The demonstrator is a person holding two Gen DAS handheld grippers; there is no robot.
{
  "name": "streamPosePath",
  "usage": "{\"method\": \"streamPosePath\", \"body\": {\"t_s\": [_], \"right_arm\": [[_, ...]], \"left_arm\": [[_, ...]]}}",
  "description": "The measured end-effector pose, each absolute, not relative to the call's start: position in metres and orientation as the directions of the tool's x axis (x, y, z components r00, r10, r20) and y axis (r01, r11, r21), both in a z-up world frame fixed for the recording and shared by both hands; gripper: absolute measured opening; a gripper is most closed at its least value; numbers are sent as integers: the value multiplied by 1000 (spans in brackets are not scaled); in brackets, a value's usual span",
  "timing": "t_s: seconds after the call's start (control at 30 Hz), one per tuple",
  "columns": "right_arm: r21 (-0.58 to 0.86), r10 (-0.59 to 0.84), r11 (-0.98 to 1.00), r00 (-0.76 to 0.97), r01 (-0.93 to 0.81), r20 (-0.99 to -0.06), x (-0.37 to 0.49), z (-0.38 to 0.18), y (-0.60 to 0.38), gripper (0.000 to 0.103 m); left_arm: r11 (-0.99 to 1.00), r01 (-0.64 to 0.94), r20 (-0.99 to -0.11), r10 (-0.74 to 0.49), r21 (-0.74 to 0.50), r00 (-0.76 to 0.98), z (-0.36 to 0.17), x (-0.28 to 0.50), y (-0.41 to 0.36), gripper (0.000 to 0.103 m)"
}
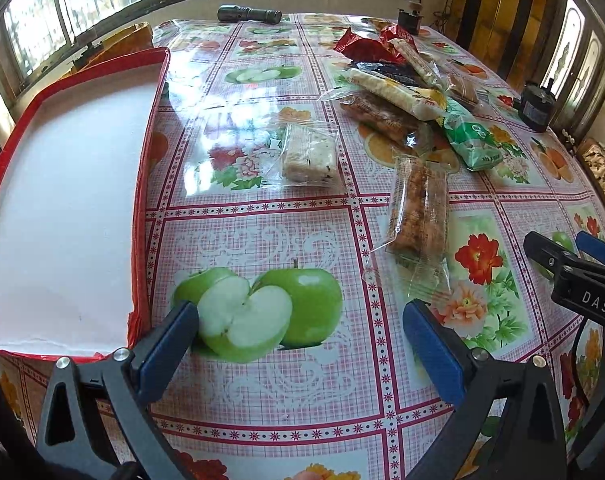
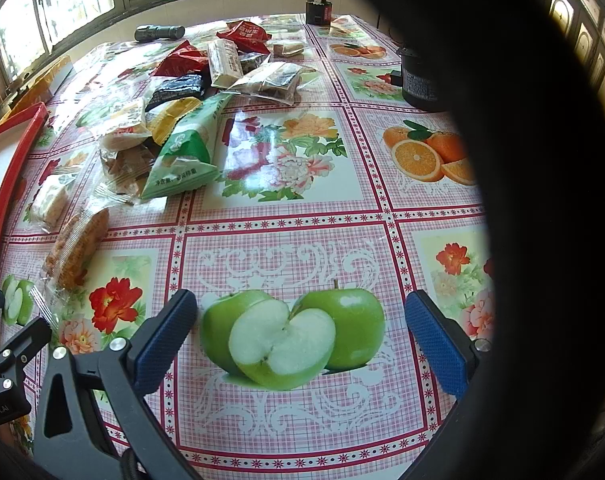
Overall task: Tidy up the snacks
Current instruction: 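Move the left gripper to the twisted-dough snack bag and grasp it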
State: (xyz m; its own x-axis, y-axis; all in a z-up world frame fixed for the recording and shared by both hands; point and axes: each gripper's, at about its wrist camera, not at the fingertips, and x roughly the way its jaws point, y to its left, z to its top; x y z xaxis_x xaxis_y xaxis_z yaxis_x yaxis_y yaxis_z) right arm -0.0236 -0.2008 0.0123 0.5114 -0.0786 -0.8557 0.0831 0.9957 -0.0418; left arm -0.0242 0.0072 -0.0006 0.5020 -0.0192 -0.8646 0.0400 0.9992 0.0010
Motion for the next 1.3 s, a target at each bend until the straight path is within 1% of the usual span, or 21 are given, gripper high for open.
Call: {"method": "streamPosePath", "body": {"t_s": [0.53, 0.7, 0.77, 0.9, 1.07, 1.3], "right_arm": [[-43, -79, 996, 511, 83, -856, -24, 12, -200, 103], [-42, -71, 997, 508, 68, -859, -18, 12, -199, 103], [-37, -53, 998, 493, 42, -868, -14, 13, -201, 103], [-7, -25, 999, 494, 38, -869, -13, 14, -206, 103], [-28, -33, 999, 489, 18, -872, -13, 12, -204, 103], [-31, -24, 999, 502, -6, -865, -19, 13, -204, 103]], "left_arm": [[1000, 28, -870, -16, -3, 492, -1, -22, 9, 103], [1000, 27, -878, 0, 14, 480, 1, -23, 4, 102], [999, 43, -881, 1, 24, 472, 4, -25, -1, 99], [998, 68, -865, -29, 6, 501, 24, -26, -4, 99], [995, 100, -863, -30, 23, 504, 36, 0, -16, 99], [987, 160, -912, -91, -29, 401, 24, 36, -38, 98]]}}
